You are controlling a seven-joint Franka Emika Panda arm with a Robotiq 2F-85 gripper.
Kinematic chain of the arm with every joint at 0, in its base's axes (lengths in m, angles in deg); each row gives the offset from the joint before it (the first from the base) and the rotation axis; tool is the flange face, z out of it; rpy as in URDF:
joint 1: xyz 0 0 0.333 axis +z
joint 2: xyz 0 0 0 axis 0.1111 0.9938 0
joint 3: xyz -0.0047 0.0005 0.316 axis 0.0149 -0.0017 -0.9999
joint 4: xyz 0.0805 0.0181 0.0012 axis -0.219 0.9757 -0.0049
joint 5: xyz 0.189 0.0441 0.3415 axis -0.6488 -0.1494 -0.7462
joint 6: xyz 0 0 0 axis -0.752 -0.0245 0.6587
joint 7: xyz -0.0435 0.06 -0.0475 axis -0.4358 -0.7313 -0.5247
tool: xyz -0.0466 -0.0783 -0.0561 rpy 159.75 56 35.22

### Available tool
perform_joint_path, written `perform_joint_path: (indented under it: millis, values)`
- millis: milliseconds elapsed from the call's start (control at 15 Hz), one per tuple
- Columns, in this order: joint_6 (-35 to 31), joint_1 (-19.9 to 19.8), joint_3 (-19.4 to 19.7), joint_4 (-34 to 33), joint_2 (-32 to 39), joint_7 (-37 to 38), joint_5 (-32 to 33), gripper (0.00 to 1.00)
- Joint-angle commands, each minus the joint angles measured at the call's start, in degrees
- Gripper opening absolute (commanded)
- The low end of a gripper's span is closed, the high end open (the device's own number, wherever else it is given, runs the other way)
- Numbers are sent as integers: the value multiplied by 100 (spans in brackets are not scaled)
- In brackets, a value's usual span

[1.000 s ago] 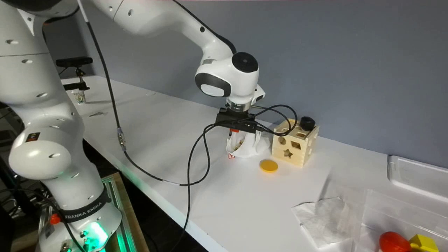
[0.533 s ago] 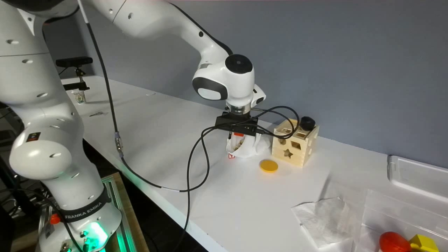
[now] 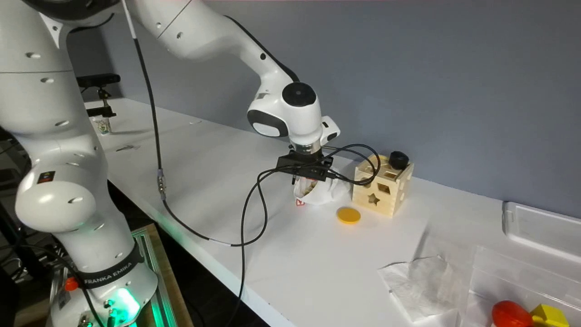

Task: Put the orange block in the white plastic bag.

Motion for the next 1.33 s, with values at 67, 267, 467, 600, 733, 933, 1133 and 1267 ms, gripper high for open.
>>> perform_joint_path:
  millis: [67, 267, 467, 600, 733, 933, 1133, 1267]
  values:
    - [-872, 131, -232, -172, 320, -511, -1176, 19]
    - [-1402, 150, -395, -354, 506, -1070, -2145, 66]
    - [-1513, 141, -473, -424, 583, -1308, -2568, 84]
    - [-1425, 145, -463, -333, 551, -1104, -2433, 97]
    - [-1318, 190, -397, -6, 395, -423, -1689, 100]
    - [-1439, 315, -233, 627, 75, 825, -207, 100]
    - [-1289, 259, -114, 1123, -460, 2119, 1167, 100]
    - [-1281, 175, -50, 1314, -883, 2891, 2072, 100]
